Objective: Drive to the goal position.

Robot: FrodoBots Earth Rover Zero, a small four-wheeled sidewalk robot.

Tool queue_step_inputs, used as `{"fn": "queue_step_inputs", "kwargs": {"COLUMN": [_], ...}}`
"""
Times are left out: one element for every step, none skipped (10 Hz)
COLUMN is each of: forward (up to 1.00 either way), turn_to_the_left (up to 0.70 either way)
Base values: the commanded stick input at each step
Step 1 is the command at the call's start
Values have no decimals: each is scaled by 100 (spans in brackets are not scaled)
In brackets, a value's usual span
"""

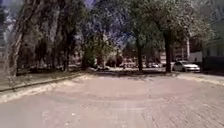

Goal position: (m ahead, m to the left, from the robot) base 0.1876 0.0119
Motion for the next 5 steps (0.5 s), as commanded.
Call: {"fn": "queue_step_inputs", "kwargs": {"forward": [85, 85, 85, 85, 85], "turn_to_the_left": [0, 0, 0, 0, 0]}}
